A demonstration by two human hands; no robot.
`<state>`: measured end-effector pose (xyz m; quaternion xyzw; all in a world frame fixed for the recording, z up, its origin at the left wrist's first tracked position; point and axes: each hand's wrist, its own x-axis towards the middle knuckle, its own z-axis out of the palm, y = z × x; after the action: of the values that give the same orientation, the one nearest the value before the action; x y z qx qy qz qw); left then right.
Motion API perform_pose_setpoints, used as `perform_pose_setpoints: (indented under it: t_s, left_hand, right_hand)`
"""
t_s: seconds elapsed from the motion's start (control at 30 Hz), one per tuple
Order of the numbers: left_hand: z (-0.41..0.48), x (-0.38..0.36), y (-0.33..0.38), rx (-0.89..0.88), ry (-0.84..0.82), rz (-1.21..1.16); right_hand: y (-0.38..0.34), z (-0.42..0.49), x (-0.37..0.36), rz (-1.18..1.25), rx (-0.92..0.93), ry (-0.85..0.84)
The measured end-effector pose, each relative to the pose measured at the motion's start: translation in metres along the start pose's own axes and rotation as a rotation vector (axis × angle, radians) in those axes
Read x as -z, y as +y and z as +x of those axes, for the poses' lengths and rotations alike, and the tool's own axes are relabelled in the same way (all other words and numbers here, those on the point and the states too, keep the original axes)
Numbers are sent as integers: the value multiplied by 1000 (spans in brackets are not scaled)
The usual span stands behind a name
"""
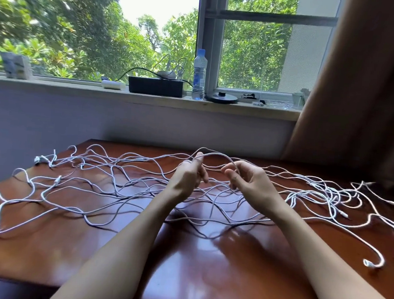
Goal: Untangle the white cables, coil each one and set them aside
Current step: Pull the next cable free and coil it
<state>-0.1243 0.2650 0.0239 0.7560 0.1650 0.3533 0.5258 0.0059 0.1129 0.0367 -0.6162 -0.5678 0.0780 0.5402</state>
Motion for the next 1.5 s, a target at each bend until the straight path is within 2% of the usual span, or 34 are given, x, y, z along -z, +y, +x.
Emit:
perform_pose_setpoints:
  t_s: [0.17, 0.33, 0.47, 0.6, 0.73, 0.93, 1.07, 1.17, 1.33, 1.43, 1.5]
  left_hand:
    - [0, 1, 12, 163, -118, -231]
    - [0, 5, 17, 311, -252, -420]
    - [-6, 4, 20, 291, -369, -585]
    - [-9, 5, 23, 236, -378, -790]
    - [-12, 7, 29, 156, -285, -995]
    - [-10, 15, 28, 89, -155, -1338]
    - [-3, 26, 25, 96, -29, -1478]
    - [4, 28, 22, 133, 44, -1468]
    - [8, 16, 24, 179, 168, -1129]
    - [9, 7, 23, 143, 190, -913]
    - [10, 3, 19, 58, 215, -691]
  right_hand:
    - [-3, -1, -1, 108, -5, -27]
    - [-8, 3, 0, 286, -82, 168]
    - [-2, 7, 6, 162, -98, 311]
    - [3, 7, 9, -34, -68, 333]
    - [7, 4, 9, -273, -52, 282]
    - [6, 0, 1, -295, 0, 28]
    - [8, -3, -2, -340, 75, -110]
    - [8, -5, -5, -310, 74, -168]
    - [-3, -9, -13, -144, 18, -217]
    - [-9, -10, -15, -118, 101, -128]
    - [-11, -10, -15, -77, 142, -35]
